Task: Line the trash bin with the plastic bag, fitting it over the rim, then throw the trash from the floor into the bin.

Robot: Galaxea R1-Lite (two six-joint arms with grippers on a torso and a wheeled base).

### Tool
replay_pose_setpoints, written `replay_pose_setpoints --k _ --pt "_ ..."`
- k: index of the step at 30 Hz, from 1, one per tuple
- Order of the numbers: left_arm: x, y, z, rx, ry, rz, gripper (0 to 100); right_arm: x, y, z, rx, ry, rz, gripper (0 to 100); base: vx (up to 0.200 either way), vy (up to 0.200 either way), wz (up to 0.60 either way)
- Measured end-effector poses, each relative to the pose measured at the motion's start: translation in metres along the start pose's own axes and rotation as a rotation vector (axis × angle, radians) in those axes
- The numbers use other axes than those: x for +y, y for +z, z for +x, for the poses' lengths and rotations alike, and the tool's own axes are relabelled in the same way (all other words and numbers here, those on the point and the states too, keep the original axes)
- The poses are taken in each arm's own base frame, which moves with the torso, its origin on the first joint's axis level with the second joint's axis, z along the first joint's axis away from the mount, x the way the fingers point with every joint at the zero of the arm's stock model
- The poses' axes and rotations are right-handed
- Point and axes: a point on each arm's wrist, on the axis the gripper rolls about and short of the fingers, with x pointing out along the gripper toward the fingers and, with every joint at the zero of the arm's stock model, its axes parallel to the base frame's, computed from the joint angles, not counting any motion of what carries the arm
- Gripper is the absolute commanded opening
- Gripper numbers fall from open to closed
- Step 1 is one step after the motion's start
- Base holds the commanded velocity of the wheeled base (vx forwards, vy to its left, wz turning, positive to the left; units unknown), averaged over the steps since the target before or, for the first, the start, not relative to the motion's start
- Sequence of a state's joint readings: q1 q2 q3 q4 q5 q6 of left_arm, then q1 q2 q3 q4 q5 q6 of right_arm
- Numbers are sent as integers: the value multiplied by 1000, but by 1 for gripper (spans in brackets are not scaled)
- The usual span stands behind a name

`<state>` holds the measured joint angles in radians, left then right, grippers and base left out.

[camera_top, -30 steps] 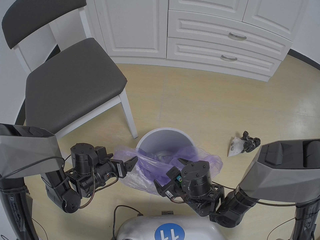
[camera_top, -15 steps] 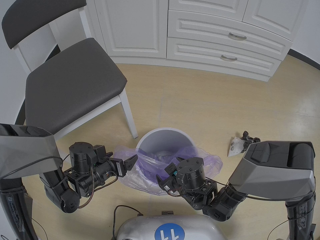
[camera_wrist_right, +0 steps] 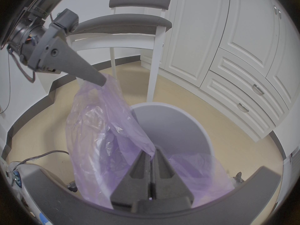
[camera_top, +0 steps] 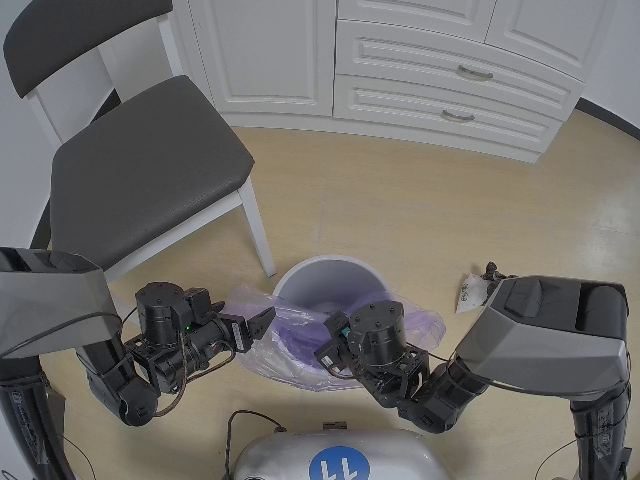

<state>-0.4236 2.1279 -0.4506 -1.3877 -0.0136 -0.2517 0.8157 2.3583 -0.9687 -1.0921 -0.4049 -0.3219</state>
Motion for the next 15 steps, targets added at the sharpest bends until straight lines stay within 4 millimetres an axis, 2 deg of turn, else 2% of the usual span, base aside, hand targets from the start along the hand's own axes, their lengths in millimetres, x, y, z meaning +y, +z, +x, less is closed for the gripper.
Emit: replay_pose_setpoints --k 7,15 --pt "-4 5 -6 -15 -12 3 100 -15 17 15 -33 -45 21 0 0 0 0" --pt "-8 10 -13 -31 -26 6 100 -40 52 42 -100 -151 74 0 0 0 0"
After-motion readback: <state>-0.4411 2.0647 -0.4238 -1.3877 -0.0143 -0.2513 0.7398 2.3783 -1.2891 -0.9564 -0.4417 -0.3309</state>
